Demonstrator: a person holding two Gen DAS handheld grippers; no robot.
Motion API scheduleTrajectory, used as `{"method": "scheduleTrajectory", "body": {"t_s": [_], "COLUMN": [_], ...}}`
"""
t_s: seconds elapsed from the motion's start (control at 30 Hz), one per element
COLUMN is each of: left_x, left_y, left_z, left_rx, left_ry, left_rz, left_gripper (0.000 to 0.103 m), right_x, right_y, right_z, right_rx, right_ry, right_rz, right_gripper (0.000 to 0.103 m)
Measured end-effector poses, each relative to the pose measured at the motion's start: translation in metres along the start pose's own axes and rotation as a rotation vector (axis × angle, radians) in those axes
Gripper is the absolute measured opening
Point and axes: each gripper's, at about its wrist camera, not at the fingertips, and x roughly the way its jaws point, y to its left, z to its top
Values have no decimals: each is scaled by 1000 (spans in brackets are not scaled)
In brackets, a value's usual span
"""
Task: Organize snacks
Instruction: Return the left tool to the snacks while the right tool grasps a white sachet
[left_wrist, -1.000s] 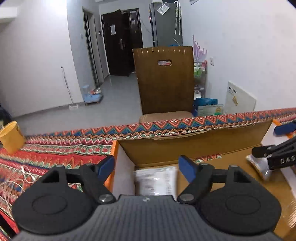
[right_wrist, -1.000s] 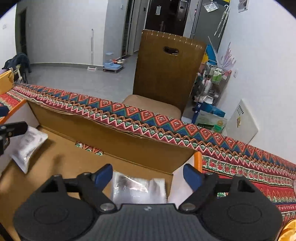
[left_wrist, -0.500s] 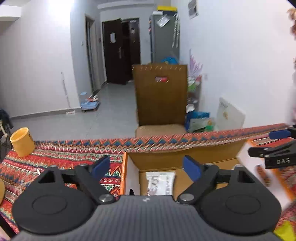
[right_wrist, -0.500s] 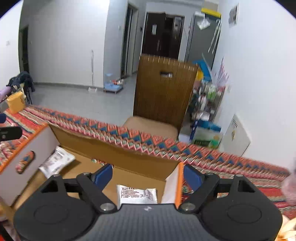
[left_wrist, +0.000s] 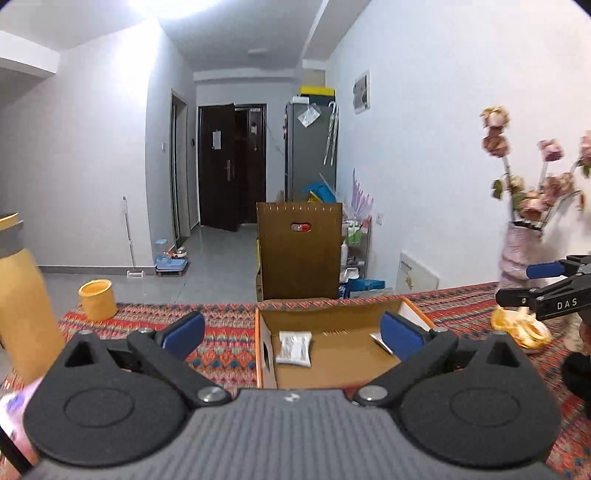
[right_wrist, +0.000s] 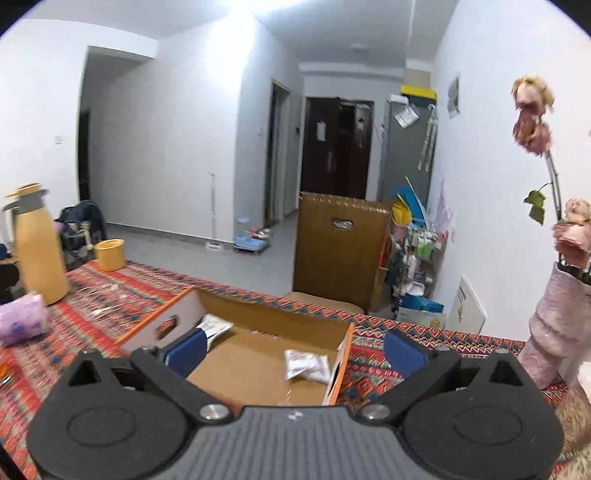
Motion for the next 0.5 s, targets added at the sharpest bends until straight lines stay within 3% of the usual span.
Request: {"method": "scheduleTrajectory", "body": {"t_s": [0.3,0.5], "left_x": [-128,-175], "left_y": [-12,-16], "left_z": [-88,-144], "left_rx": [36,-27], "left_ry": [-23,-20], "left_rz": [32,47], "left_gripper": [103,103], "right_x": [-137,-197], "right_y": [41,72], "right_z": [-84,-146], "right_rx": [18,25], "right_ry": [-104,-131], "right_rz": [79,60], "right_gripper": [103,103]}}
